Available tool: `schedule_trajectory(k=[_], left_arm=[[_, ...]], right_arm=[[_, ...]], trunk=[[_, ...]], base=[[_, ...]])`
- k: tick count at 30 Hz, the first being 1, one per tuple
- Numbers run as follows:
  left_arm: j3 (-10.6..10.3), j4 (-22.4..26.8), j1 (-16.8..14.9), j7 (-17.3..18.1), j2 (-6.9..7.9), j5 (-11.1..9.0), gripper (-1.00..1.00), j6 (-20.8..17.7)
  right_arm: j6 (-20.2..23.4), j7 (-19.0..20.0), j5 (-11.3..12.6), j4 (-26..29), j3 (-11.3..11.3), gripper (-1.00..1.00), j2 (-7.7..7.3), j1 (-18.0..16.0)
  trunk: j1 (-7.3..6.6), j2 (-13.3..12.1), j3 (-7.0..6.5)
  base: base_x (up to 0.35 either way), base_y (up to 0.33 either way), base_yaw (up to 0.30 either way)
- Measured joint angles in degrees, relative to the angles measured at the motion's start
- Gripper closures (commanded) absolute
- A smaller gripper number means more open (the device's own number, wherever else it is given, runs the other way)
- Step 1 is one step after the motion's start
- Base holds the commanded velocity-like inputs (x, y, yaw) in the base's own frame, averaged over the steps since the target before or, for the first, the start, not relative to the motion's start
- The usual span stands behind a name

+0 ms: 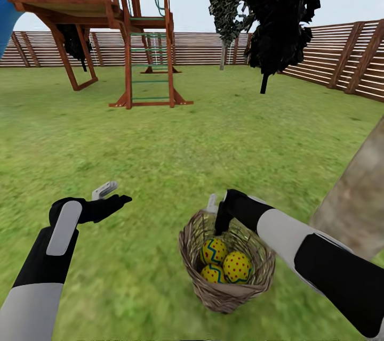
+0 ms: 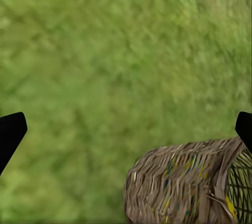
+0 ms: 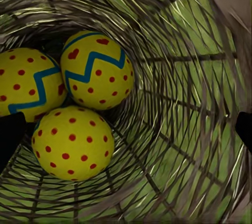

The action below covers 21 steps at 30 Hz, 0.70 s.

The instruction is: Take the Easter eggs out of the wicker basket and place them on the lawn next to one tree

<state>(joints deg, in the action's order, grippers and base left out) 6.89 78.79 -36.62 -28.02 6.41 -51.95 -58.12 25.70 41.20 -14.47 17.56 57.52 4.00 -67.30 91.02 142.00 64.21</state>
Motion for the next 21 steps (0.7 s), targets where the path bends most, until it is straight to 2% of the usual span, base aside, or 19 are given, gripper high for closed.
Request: schedule_trajectory(k=[3, 11, 21], left_arm=[[0.0, 0.0, 0.0, 0.0, 0.0, 0.0, -1.0, 0.0], [0.0, 0.0, 0.0, 0.0, 0.0, 0.0, -1.0, 0.0], [0.0, 0.0, 0.0, 0.0, 0.0, 0.0, -1.0, 0.0]], right_arm=[[-1.0, 0.0, 0.0, 0.0, 0.0, -1.0, -0.53, 0.0], [-1.4, -0.1, 0.0, 0.1, 0.9, -1.0, -0.58, 0.0], [-2.2, -0.3, 0.0, 0.1, 1.1, -1.0, -0.49, 0.1]], trunk=[[0.66, 1.2, 0.54], [0.87, 1.3, 2.31], [1.13, 1.5, 4.53]], base=[[0.0, 0.0, 0.0], [0.0, 0.0, 0.0], [0.0, 0.0, 0.0]])
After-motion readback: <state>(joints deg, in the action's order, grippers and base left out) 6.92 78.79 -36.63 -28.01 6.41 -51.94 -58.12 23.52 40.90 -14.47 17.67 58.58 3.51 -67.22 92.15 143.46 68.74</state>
